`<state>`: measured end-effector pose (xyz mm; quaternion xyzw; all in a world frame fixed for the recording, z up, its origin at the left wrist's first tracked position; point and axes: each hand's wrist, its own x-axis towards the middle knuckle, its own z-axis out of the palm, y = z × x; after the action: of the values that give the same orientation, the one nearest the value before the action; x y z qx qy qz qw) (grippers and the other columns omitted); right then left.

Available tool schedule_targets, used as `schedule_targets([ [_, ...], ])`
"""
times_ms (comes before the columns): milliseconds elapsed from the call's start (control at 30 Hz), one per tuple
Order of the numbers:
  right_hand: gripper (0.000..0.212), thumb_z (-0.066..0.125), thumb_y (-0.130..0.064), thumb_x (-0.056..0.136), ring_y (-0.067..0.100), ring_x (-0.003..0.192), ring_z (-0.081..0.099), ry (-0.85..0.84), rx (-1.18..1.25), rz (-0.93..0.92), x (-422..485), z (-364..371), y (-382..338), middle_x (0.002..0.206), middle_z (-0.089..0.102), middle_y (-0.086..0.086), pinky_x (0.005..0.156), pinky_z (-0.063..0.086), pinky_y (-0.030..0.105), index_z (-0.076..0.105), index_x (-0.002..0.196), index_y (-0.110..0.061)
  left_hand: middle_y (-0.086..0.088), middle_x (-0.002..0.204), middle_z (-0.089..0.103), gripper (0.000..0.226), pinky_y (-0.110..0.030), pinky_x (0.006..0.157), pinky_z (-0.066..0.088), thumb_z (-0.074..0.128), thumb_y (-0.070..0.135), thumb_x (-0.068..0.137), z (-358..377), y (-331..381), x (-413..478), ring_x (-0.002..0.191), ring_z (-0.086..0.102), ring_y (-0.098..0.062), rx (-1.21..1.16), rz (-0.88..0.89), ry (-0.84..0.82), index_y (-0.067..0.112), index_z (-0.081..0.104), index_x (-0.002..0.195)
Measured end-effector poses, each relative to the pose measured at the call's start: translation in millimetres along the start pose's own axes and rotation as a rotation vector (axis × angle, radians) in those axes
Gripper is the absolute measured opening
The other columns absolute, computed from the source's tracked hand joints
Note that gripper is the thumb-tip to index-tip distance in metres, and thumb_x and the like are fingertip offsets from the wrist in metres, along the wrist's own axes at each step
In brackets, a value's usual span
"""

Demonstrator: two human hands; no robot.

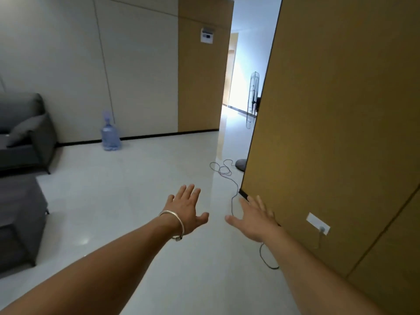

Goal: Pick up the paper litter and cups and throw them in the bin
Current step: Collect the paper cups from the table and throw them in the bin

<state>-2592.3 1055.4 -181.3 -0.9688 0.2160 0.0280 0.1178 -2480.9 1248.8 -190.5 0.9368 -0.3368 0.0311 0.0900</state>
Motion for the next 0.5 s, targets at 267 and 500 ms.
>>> schedule_targets([
  [267, 0.092, 0.033, -0.080, 0.082, 0.023, 0.149, -0.010, -0.001, -0.032, -0.273, 20, 16, -233, 0.163, 0.000, -0.003, 0.115, 0.007, 0.056, 0.005, 0.155, -0.031, 0.002, 0.160, -0.002, 0.084, -0.046, 0.117, 0.009, 0.037, 0.064, 0.086, -99, -203, -89, 0.147, -0.004, -0.019, 0.030, -0.246, 0.104, 0.024, 0.005, 0.151],
  [500, 0.090, 0.029, -0.081, 0.083, 0.023, 0.149, -0.006, 0.039, -0.030, -0.505, 34, 37, -473, 0.163, 0.004, -0.003, 0.115, 0.011, 0.055, 0.008, 0.154, -0.032, 0.002, 0.160, 0.002, 0.084, -0.048, 0.117, 0.012, 0.038, 0.065, 0.084, -184, -403, -189, 0.147, 0.000, -0.020, 0.106, -0.482, 0.181, 0.024, 0.008, 0.151],
])
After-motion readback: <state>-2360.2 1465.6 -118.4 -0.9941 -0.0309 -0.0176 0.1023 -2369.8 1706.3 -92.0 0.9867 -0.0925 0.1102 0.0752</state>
